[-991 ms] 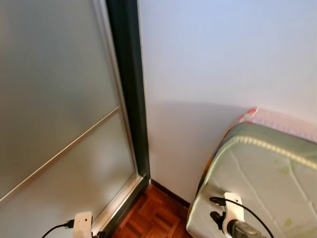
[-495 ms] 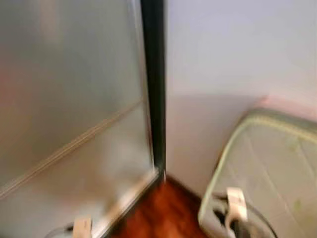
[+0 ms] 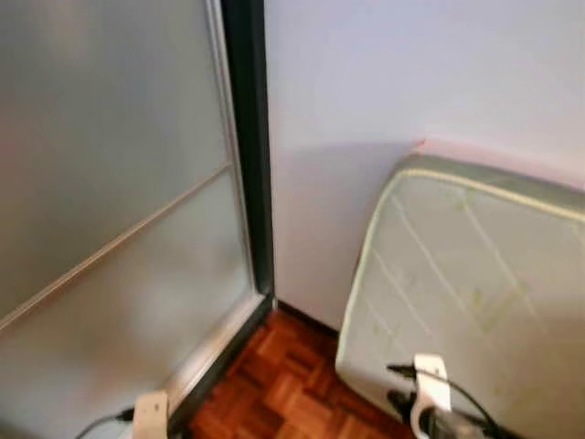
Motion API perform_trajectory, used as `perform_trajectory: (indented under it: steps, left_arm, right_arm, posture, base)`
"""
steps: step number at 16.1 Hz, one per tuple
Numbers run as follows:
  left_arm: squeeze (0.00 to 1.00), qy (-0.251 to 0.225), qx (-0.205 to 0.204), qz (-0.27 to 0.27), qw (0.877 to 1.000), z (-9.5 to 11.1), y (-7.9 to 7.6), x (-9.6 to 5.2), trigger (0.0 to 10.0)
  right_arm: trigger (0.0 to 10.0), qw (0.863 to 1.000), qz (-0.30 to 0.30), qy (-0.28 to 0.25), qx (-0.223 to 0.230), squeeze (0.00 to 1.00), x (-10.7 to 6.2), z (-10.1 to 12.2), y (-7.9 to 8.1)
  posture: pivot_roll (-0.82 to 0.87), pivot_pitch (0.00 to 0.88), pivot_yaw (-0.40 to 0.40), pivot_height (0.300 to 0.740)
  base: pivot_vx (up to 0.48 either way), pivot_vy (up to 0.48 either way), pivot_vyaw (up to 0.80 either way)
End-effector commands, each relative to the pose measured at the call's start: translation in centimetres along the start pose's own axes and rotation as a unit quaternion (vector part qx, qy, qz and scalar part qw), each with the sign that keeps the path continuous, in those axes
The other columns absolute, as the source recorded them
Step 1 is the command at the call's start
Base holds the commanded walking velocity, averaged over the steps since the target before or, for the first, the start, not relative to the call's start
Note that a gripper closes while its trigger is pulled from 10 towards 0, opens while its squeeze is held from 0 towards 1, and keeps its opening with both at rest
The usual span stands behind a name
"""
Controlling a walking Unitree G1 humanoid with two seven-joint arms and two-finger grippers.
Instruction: Clean up the room
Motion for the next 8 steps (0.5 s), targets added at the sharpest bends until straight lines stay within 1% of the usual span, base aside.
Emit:
perform_trajectory:
  steps: [1, 8]
  left_arm:
    - [0.0, 0.012, 0.006, 0.0, 1.0, -0.74, 0.03, -0.11, 10.0]
    - [0.0, 0.012, 0.004, -0.001, 1.0, -0.72, 0.01, -0.1, 10.0]
  right_arm:
    - [10.0, 1.0, 0.0, -0.011, 0.001, 0.0, 0.04, 0.75, 0.0]
    - [10.0, 1.0, 0.002, -0.012, 0.0, 0.0, 0.04, 0.81, 0.0]
  posture:
    - [0.11, 0.0, -0.004, 0.74]
    - [0.11, 0.0, -0.006, 0.74]
  base:
    - [-0.274, 0.0, 0.0]
    - [-0.271, 0.0, 0.0]
Point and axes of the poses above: a point about 5 cm out from each wrist's last joint towards the gripper, its own x axis pointing out of the wrist towards the gripper, its own z axis along the axis of the wrist's last joint, y = z × x, the point moved 1 cm from there along x, pointing out of the wrist towards the gripper, and after that the axes turned 1 degree about -x, right-handed, at the moved point
